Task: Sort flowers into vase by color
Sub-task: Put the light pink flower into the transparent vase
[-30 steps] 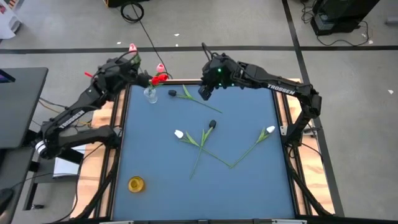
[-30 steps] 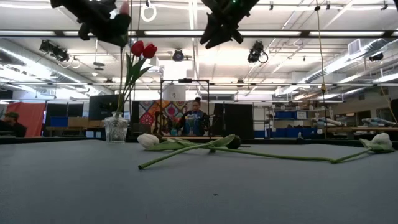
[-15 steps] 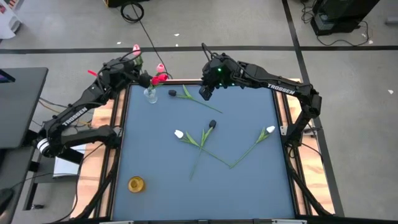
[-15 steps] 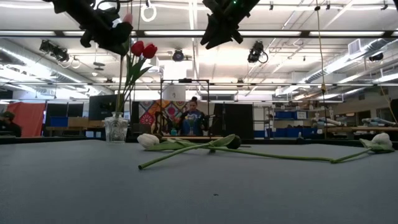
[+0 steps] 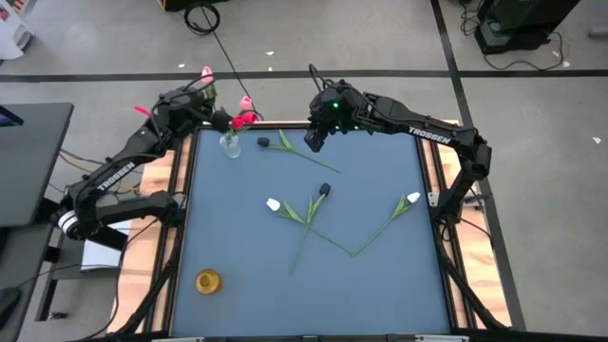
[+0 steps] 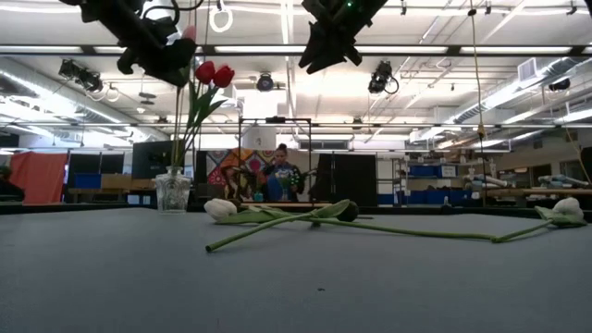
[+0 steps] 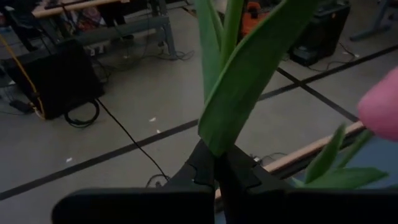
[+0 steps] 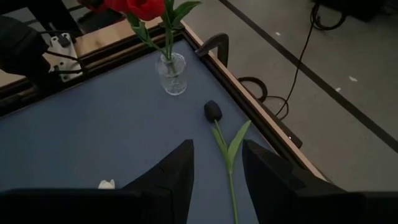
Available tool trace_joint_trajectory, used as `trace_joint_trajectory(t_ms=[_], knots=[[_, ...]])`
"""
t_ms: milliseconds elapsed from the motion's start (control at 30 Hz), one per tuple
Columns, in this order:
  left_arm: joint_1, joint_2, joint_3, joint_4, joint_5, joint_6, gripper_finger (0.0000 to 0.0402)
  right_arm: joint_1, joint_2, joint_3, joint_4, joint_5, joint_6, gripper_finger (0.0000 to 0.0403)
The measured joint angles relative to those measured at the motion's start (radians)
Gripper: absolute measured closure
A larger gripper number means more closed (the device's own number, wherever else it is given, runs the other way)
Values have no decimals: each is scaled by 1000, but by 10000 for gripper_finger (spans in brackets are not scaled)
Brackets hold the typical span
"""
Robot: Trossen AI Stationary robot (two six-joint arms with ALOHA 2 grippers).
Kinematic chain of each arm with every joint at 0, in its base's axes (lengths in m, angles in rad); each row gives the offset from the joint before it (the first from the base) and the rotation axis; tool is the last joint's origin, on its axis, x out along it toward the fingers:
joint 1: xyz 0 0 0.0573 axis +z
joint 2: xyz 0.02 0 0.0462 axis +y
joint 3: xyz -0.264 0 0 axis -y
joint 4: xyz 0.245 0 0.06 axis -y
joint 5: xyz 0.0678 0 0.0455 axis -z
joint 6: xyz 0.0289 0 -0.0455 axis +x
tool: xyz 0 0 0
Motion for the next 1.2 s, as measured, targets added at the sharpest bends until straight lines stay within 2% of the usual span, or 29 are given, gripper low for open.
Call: trace_joint_trajectory(t_ms=[433,700,1000,1200], knots=[[-12,12,-7,4,6,-36,395,0,0,0,0,-1,2,258],[-60,11,-143,83,9,-149,389,0,0,0,-9,-23,7,258],[-97,0,-153,-38,13,-182,314,0,0,-8,-59,-61,27,229],[-98,-3,-62,-275,12,-228,248,-11,3,-104,-72,-69,142,202]])
